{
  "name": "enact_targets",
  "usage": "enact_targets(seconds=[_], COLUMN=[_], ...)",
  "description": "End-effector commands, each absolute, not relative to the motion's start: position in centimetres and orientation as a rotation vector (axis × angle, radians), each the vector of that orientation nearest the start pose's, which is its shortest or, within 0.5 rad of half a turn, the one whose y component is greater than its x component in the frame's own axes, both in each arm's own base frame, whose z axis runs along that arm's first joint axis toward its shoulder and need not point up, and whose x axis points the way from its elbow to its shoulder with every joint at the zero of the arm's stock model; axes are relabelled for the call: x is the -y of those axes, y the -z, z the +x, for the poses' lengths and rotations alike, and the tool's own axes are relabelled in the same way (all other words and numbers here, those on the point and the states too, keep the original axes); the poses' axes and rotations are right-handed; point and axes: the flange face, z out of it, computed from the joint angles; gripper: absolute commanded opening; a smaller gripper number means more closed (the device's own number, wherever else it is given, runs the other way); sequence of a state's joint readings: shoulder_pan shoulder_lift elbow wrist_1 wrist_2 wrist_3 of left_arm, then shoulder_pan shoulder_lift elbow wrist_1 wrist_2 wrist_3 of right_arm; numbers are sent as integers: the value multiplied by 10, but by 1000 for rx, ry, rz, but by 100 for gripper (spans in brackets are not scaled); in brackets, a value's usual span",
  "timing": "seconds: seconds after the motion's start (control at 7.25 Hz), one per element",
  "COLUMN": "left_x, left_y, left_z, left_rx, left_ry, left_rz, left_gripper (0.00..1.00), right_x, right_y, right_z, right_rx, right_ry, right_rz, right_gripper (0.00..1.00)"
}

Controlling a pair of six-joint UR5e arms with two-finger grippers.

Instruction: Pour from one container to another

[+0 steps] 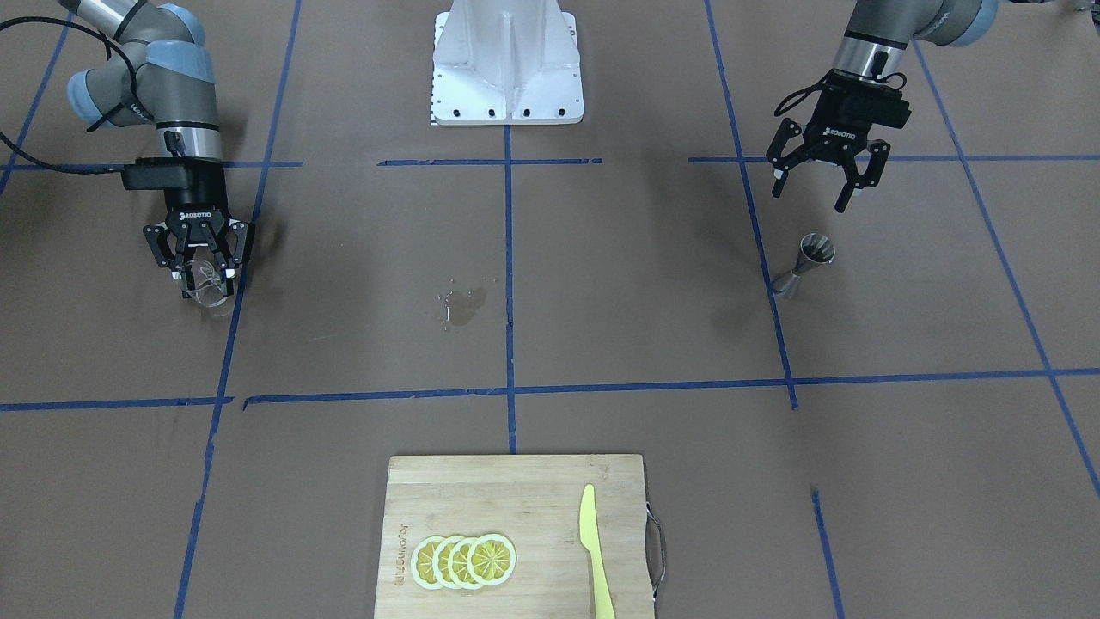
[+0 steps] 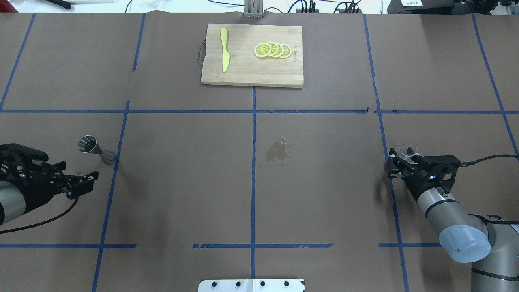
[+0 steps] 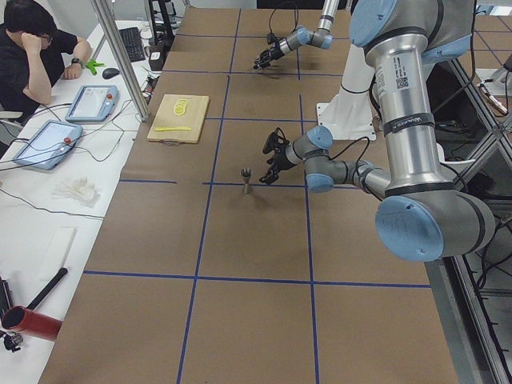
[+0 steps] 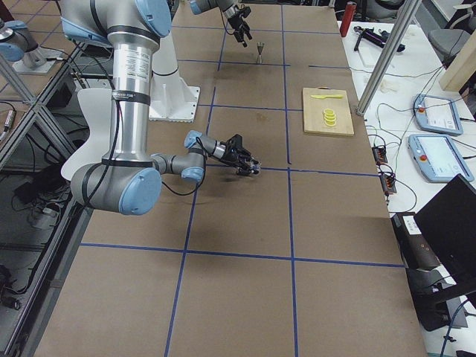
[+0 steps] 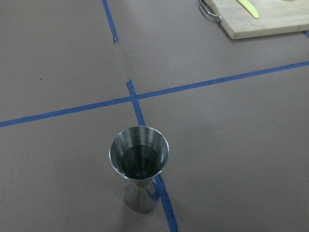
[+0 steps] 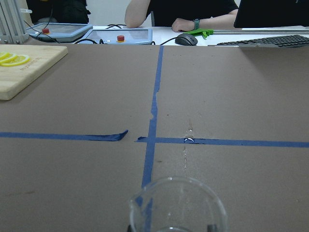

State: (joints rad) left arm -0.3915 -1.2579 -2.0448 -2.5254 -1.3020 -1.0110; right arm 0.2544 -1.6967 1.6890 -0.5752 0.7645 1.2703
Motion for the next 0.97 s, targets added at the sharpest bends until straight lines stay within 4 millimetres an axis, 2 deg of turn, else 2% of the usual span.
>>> enact_targets(seconds=[0.0,0.14,0.41,0.55,0.83], left_x=[296,296,296,296,296], left_y=[-456,-455,-455,-454,-454], left_z=[295,295,294,294,294], left_rx=[-874,-875,-876,-877,-877], left_ry=[-1,1,2,2,2], left_rz=[720,721,722,723,723], left_gripper=[100,100,100,100,100], right_x=[309,309,308,308,308], right_y=[-544,-552,-554,-552,-546], right_z=[-387,-390,-392,-393,-394], right_rx=[683,668,661,664,675], right_ry=[-352,-349,-348,-350,-350], right_rz=[975,980,989,989,987], right_gripper=[56,73,86,100,100])
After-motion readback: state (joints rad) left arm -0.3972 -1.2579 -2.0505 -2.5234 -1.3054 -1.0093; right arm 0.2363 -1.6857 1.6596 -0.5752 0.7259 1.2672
